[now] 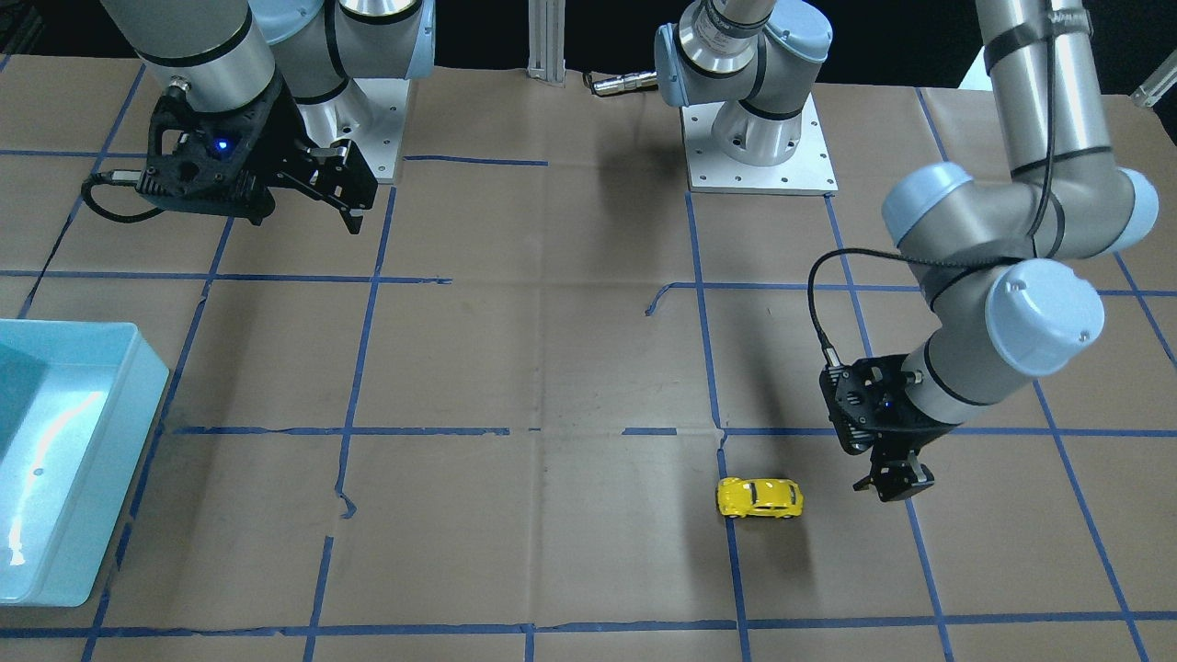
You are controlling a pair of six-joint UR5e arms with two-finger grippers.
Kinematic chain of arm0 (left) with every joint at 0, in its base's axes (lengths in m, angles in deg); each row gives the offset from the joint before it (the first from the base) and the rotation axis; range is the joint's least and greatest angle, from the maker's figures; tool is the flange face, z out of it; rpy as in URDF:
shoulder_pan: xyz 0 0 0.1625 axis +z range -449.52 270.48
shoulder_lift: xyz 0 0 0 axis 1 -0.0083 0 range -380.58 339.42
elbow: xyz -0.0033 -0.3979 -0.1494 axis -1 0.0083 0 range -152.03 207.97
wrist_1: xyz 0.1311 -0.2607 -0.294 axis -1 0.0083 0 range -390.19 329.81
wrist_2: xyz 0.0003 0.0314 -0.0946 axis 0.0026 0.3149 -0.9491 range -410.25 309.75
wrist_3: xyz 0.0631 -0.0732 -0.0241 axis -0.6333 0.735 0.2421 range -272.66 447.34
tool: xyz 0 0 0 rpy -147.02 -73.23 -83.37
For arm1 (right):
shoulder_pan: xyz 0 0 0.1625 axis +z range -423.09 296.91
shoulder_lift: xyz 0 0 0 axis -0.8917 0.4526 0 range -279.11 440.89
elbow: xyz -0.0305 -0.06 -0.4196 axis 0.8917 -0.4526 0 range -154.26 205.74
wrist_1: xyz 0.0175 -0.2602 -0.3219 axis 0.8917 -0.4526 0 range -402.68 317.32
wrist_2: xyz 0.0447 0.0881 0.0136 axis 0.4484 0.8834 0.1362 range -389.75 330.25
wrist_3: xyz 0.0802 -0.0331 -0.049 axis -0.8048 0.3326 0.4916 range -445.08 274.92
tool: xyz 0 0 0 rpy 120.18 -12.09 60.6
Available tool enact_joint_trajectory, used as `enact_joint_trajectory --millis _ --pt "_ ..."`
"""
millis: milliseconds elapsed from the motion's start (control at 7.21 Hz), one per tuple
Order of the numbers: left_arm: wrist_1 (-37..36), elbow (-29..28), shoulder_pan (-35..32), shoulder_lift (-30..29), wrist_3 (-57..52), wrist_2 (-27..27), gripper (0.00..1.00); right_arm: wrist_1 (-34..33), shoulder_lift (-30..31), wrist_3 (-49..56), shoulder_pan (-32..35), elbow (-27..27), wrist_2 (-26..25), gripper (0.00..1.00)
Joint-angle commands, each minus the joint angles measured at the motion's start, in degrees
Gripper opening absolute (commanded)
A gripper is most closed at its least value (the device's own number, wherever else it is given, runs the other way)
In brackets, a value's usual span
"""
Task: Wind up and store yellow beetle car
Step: 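Open the left gripper and lift it off the car, then move the right gripper over the yellow car while the left arm withdraws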
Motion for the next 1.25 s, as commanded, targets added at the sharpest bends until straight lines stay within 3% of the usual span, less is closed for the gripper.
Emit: enact_joint_trajectory --millis 0,139,277,416,694,832,1110 --pt "12.6 -2.0 -4.1 12.1 24.8 0.2 0.88 -0.1 -0.2 0.0 -0.1 -0.1 -0.1 1.00" --pt "17.6 -3.8 -4.6 15.8 36.2 0.1 0.88 -0.1 -0.1 0.0 -0.3 -0.3 -0.1 1.00" --pt "21.2 -6.5 -4.7 17.0 51.4 0.1 0.98 -0.1 0.0 0.0 -0.4 -0.9 -0.1 1.00" --pt "24.7 -9.1 -5.0 17.2 62.3 0.8 0.98 0.0 0.2 -0.1 -0.2 -1.0 -0.1 1.00" --pt "25.0 -9.8 -5.6 17.5 79.6 1.0 0.98 0.3 1.7 1.0 0.0 -0.8 0.0 1.00" --pt "24.9 -9.2 -6.0 18.1 82.2 1.0 0.98 0.2 1.7 5.2 0.0 -0.6 -0.1 1.00" --pt "24.3 -9.1 -7.5 17.2 83.1 0.9 0.98 0.1 1.3 30.0 0.1 -0.1 -0.6 1.00"
